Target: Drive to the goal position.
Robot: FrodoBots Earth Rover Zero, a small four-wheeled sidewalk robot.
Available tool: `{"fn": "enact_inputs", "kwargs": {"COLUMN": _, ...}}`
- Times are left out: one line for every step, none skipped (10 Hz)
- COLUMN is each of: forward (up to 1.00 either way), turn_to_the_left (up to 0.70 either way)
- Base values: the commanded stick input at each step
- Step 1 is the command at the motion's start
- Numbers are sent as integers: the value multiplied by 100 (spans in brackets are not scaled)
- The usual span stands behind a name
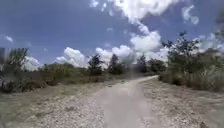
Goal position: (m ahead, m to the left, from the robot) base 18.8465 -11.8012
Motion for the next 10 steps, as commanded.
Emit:
{"fn": "enact_inputs", "kwargs": {"forward": 45, "turn_to_the_left": 0}}
{"fn": "enact_inputs", "kwargs": {"forward": 45, "turn_to_the_left": 0}}
{"fn": "enact_inputs", "kwargs": {"forward": 45, "turn_to_the_left": 0}}
{"fn": "enact_inputs", "kwargs": {"forward": 45, "turn_to_the_left": 0}}
{"fn": "enact_inputs", "kwargs": {"forward": 45, "turn_to_the_left": 0}}
{"fn": "enact_inputs", "kwargs": {"forward": 45, "turn_to_the_left": 0}}
{"fn": "enact_inputs", "kwargs": {"forward": 45, "turn_to_the_left": 0}}
{"fn": "enact_inputs", "kwargs": {"forward": 45, "turn_to_the_left": 0}}
{"fn": "enact_inputs", "kwargs": {"forward": 45, "turn_to_the_left": 0}}
{"fn": "enact_inputs", "kwargs": {"forward": 45, "turn_to_the_left": 0}}
